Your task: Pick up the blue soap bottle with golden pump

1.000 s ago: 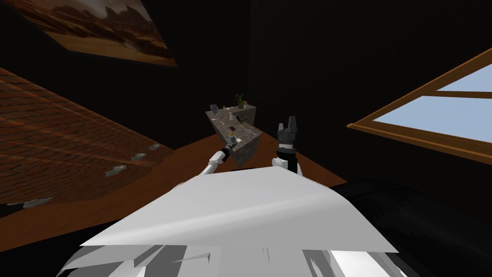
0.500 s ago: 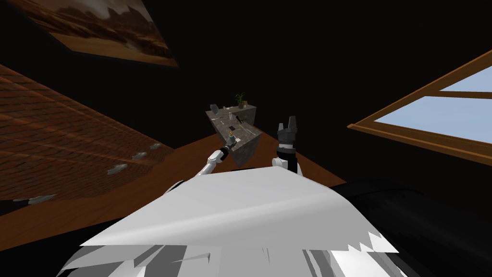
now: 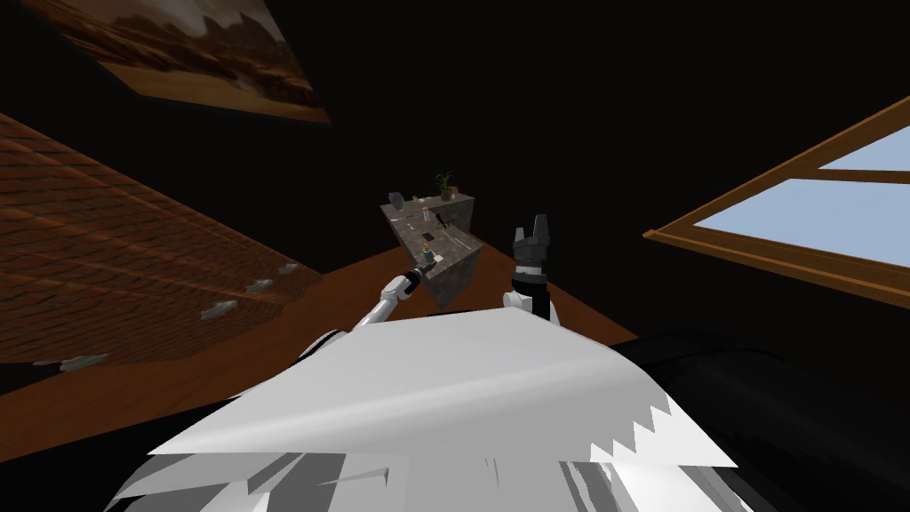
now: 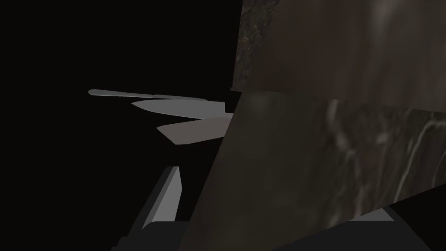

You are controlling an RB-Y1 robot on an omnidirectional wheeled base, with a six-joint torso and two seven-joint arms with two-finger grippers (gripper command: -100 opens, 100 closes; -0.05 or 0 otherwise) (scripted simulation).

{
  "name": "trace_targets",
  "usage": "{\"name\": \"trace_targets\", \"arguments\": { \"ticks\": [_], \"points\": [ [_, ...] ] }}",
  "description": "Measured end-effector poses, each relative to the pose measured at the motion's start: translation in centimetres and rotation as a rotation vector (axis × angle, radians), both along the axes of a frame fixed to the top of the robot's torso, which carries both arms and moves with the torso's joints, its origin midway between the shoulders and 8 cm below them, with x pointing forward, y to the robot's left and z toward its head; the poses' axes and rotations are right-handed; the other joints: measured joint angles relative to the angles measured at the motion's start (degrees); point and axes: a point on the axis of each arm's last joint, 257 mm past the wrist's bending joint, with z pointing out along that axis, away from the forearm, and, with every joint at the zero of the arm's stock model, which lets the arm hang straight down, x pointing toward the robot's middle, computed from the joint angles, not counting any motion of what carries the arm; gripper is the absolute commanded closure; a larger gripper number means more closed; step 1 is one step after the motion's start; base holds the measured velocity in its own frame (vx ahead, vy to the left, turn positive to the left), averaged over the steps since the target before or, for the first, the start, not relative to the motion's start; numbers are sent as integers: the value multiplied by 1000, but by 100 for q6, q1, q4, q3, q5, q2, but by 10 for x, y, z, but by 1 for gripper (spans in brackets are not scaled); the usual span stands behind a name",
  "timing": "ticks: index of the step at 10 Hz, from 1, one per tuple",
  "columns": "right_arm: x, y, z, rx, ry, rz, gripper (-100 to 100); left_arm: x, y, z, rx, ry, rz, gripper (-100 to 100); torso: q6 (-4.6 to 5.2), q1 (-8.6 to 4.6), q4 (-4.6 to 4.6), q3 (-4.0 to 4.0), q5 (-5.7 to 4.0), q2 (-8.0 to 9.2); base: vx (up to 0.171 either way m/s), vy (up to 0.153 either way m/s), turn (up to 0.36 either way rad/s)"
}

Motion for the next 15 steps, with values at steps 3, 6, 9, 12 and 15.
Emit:
{"name": "trace_targets", "arguments": {
  "ticks": [3, 6, 9, 12, 15],
  "points": [
    [0, 0, 0, 0, 0, 0, 0, 5, 7, 4, -12, -4, 0, -100, -1, -7, 0, 1, -1, 2, -13, -41, 35],
    [0, 0, 0, 0, 0, 0, 0, 10, 12, 9, -16, -21, -10, -100, 0, 0, 0, 1, 0, 1, -6, -20, -3],
    [0, 0, 0, 0, 0, 0, 0, 17, 21, 17, -29, -32, -6, -100, -1, -6, 1, 2, -1, 4, -18, -41, 33],
    [0, 0, 0, 0, 0, 0, 0, 22, 27, 23, -45, -52, -7, -100, 0, 0, 0, -1, 0, -2, -1, -22, -1],
    [0, 0, 0, 0, 0, 0, 0, 33, 41, 33, -45, -85, -4, -100, 0, -14, 1, 3, -2, 5, -20, -54, 33]
  ]
}}
